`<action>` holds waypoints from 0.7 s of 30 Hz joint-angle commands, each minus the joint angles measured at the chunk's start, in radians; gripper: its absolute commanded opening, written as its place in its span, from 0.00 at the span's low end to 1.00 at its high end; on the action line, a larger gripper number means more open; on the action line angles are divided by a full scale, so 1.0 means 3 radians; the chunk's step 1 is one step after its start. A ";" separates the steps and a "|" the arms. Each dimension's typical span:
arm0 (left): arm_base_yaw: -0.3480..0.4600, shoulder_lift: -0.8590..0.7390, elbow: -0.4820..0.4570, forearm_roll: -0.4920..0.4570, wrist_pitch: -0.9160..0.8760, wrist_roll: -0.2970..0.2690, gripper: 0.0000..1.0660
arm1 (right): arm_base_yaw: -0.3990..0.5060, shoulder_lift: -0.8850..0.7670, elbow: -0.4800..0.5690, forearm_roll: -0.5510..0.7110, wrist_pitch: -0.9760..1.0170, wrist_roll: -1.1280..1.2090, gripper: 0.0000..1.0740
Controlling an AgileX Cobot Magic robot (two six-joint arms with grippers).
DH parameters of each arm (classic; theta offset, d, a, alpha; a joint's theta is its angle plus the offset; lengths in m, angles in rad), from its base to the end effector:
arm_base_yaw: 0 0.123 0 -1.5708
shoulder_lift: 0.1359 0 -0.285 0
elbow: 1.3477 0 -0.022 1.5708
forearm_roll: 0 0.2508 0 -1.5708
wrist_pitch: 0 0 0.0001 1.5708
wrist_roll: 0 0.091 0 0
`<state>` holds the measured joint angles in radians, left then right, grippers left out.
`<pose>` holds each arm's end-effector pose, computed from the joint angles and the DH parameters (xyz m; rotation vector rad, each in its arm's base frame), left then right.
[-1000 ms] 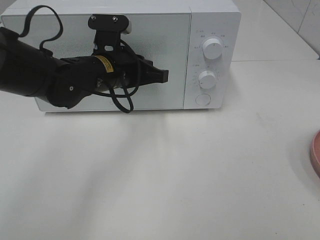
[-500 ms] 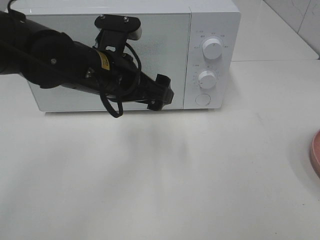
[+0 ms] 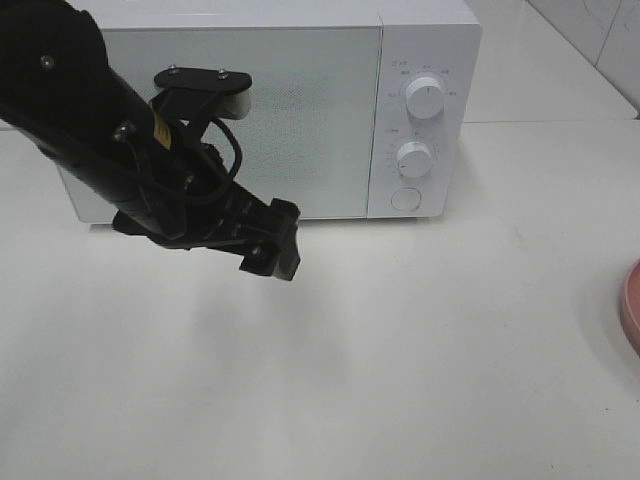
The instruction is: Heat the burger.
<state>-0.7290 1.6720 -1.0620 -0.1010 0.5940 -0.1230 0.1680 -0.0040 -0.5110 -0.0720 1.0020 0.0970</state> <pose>0.2466 -0.2271 0.2123 0.7240 2.6400 -0.3557 -0.0036 -0.0062 0.2853 -0.0685 1.9685 0.0882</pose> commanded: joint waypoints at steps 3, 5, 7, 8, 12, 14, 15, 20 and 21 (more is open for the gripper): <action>-0.0020 -0.0053 0.0003 -0.0040 0.0627 -0.0007 0.92 | -0.0023 -0.0080 0.0000 0.0010 -0.0017 0.0000 0.71; -0.0020 -0.0053 0.0003 -0.0037 0.0740 -0.0007 0.92 | -0.0023 -0.0080 0.0000 0.0010 -0.0017 0.0000 0.71; -0.0020 -0.0057 0.0003 -0.0037 0.0923 -0.0007 0.92 | -0.0023 -0.0080 0.0000 0.0010 -0.0017 0.0000 0.71; -0.0020 -0.0077 0.0003 -0.0037 0.1067 -0.0007 0.92 | -0.0023 -0.0080 0.0000 0.0010 -0.0017 0.0000 0.71; 0.0027 -0.0157 0.0003 -0.0050 0.1227 -0.0007 0.92 | -0.0023 -0.0080 0.0000 0.0010 -0.0017 0.0000 0.71; 0.0200 -0.0253 0.0003 -0.0090 0.1367 0.0000 0.92 | -0.0023 -0.0080 0.0000 0.0010 -0.0017 0.0000 0.71; 0.0200 -0.0253 0.0003 -0.0090 0.1367 0.0000 0.92 | -0.0023 -0.0080 0.0000 0.0010 -0.0017 0.0000 0.71; 0.0700 -0.0577 0.0003 -0.0137 0.1577 0.0153 0.92 | -0.0023 -0.0080 0.0000 0.0010 -0.0017 0.0000 0.71; 0.0700 -0.0577 0.0003 -0.0137 0.1577 0.0153 0.92 | -0.0023 -0.0080 0.0000 0.0010 -0.0017 0.0000 0.71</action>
<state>-0.5560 1.5310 -1.0620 -0.1290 1.0390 -0.0930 0.1680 -0.0040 -0.5110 -0.0720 1.0020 0.0970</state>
